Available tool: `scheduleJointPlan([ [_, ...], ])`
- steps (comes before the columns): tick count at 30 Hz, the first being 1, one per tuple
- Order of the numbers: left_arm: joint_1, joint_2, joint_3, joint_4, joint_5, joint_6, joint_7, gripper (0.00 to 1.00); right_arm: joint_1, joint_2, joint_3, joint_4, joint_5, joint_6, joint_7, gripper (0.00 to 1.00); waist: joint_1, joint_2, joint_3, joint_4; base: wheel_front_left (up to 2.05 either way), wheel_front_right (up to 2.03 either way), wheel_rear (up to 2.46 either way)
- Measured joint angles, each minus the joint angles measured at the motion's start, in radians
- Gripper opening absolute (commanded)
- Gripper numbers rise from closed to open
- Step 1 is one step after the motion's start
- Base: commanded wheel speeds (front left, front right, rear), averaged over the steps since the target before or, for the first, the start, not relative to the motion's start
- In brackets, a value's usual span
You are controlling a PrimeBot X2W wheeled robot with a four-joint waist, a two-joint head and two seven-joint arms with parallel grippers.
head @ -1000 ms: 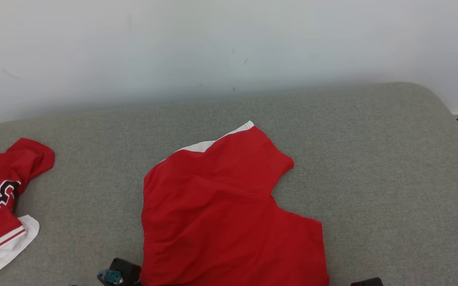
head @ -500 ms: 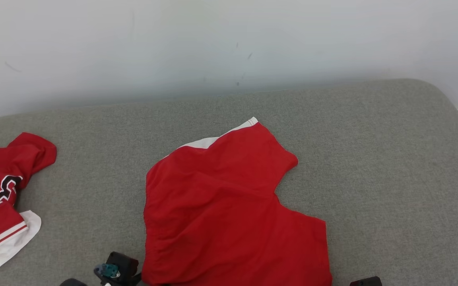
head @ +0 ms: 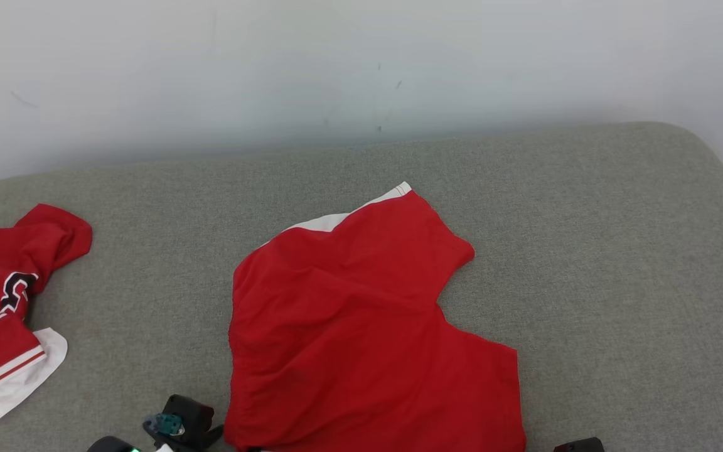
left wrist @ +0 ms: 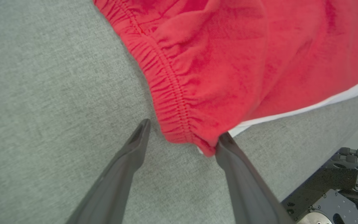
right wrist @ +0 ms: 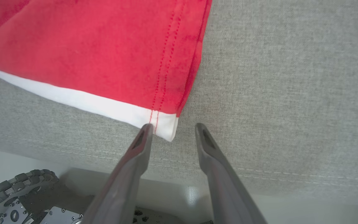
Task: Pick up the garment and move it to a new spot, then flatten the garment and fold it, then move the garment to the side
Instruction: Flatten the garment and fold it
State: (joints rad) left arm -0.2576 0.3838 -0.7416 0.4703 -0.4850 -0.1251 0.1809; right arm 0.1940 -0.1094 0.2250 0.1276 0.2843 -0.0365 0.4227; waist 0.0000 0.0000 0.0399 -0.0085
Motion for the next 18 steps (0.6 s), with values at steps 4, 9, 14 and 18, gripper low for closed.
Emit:
scheduleJointPlan([
  [4,-0.006,0.000,-0.007,0.006,-0.002,0.000,-0.006,1.00,-0.004,0.002,0.000,0.009,0.000,-0.008,0.001,0.75,0.0000,0.0000,0.007,0.003,0.00,0.00,0.00],
  [9,-0.017,-0.001,-0.017,0.012,-0.025,0.000,-0.007,1.00,-0.018,0.011,0.003,0.027,0.001,-0.009,0.001,0.50,0.0000,0.0001,0.013,0.006,0.00,0.00,0.00],
  [14,-0.023,-0.001,-0.023,0.021,-0.026,-0.007,-0.016,1.00,-0.020,0.014,0.004,0.033,0.003,-0.016,0.001,0.08,0.0000,0.0001,0.017,0.009,0.00,0.00,0.00],
  [18,-0.041,0.000,-0.027,0.031,-0.030,-0.007,-0.021,1.00,-0.021,0.017,0.002,0.039,0.004,-0.016,0.001,0.00,0.0000,0.0001,0.014,0.011,0.00,0.00,0.00],
])
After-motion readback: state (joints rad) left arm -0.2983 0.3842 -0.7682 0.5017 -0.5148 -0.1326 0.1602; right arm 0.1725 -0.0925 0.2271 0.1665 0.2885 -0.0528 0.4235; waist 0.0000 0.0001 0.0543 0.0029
